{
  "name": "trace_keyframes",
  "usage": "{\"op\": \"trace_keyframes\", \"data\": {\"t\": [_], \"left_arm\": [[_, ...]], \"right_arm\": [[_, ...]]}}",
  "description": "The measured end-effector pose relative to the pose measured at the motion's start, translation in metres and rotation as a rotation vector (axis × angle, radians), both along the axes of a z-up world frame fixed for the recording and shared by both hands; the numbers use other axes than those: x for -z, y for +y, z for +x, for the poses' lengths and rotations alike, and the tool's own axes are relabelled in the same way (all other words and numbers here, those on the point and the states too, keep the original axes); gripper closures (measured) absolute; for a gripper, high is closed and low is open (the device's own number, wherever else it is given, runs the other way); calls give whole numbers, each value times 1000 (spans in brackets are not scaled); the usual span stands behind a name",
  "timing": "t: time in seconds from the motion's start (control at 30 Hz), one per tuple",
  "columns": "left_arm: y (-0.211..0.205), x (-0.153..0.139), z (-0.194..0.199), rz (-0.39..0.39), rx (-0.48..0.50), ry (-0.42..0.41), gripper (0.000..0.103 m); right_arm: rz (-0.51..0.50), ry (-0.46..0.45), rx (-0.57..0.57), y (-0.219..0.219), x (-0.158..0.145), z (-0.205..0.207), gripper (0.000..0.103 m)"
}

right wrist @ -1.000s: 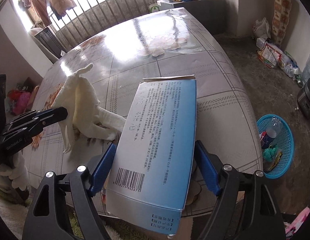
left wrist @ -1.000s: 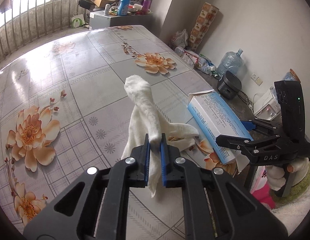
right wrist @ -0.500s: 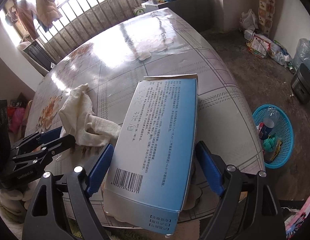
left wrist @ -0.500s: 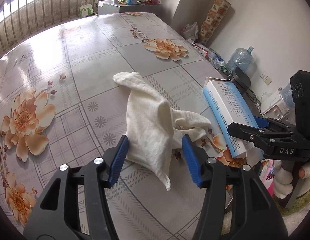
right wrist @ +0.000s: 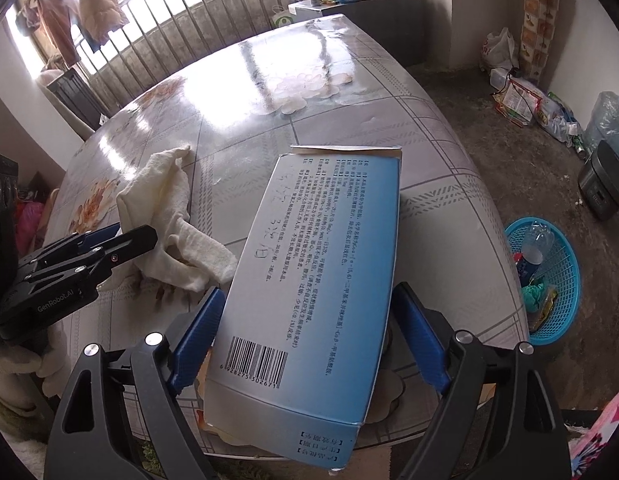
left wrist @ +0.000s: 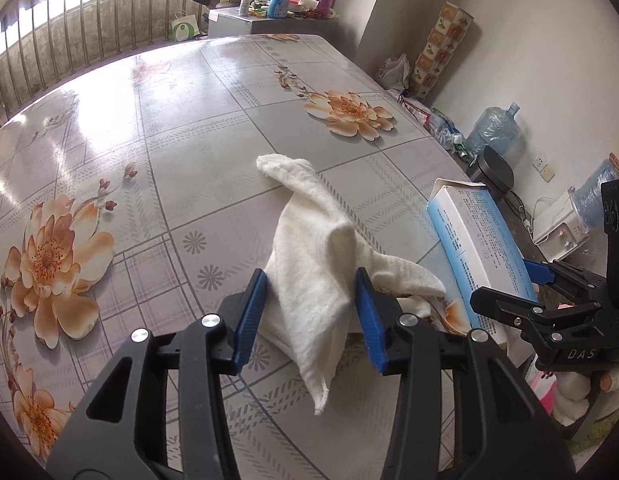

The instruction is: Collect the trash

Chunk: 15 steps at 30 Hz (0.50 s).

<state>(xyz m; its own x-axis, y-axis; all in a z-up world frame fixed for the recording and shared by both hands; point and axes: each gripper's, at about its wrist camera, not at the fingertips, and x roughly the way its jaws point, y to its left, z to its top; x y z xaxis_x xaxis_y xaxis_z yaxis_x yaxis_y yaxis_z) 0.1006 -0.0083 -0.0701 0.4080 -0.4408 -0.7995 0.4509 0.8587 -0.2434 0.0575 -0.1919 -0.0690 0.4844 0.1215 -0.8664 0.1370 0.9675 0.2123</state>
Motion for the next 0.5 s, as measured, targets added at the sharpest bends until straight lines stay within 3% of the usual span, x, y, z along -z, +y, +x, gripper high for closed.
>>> {"op": "trace_keyframes", "data": {"t": [0.5], "left_arm": [[-4,-2,5,6,-28,-23,91]], "right_arm": [[41,-38,17,-3,0,-1,26]]}}
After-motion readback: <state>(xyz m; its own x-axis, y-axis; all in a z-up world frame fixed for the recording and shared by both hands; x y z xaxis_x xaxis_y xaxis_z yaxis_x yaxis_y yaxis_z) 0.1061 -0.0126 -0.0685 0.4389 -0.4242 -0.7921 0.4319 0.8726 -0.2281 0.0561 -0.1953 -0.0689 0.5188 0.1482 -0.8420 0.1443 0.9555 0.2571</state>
